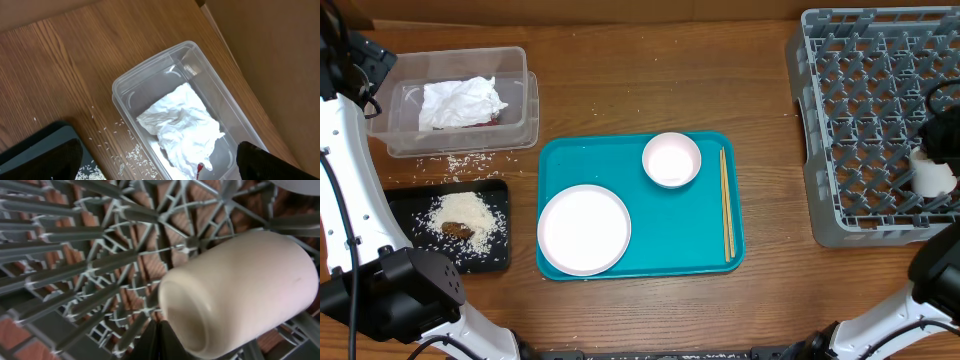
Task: Sort waste into correct bins and load items into the dishwasher
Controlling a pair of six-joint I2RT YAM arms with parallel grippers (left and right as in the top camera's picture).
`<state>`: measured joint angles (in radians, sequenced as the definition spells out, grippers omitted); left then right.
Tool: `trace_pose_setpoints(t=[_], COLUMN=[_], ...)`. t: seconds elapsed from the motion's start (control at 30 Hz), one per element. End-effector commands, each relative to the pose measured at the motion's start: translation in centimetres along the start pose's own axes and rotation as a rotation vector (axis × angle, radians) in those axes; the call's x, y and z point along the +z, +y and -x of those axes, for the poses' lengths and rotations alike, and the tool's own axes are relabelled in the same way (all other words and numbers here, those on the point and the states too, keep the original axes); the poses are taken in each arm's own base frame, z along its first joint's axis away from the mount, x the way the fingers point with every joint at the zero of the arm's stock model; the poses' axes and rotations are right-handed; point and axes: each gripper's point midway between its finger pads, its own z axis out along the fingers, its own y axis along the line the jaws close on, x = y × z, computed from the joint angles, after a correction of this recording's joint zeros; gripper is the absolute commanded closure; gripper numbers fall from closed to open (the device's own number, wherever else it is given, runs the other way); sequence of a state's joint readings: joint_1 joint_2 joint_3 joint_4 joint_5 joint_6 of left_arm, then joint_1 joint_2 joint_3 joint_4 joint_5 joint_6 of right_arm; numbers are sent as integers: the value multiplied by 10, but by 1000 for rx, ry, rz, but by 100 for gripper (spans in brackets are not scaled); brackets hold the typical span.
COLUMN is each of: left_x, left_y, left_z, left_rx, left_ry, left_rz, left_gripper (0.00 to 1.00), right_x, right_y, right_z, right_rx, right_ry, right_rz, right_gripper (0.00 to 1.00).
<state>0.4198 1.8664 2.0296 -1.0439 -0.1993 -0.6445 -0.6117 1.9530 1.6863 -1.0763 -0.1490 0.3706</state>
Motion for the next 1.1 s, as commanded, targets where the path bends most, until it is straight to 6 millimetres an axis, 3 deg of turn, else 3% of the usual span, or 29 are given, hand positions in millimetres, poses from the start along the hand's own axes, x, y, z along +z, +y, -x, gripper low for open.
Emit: trace_pose_setpoints(t=[0.0,0.23,0.6,0.83,1.07], left_x=[2,2,2,2,2], left_y=[3,3,3,3,3], left_z=[3,3,3,3,3], left_rx=[13,13,13,13,13], left_ry=[-8,-8,-8,-8,-8], left_rz=[15,15,15,15,15], left_gripper=[0,0,0,0,0], right_x=[-8,-23,-86,-72,-45], right_y=[-19,-51,-33,-10,-21], right_z=[7,12,31,25,13], right_rx=[70,158,160,32,34], right_ry=[-58,-132,-245,-187,-145], right_rz=[-110,-291,-240,-125,-148], right_gripper=[96,96,96,96,96])
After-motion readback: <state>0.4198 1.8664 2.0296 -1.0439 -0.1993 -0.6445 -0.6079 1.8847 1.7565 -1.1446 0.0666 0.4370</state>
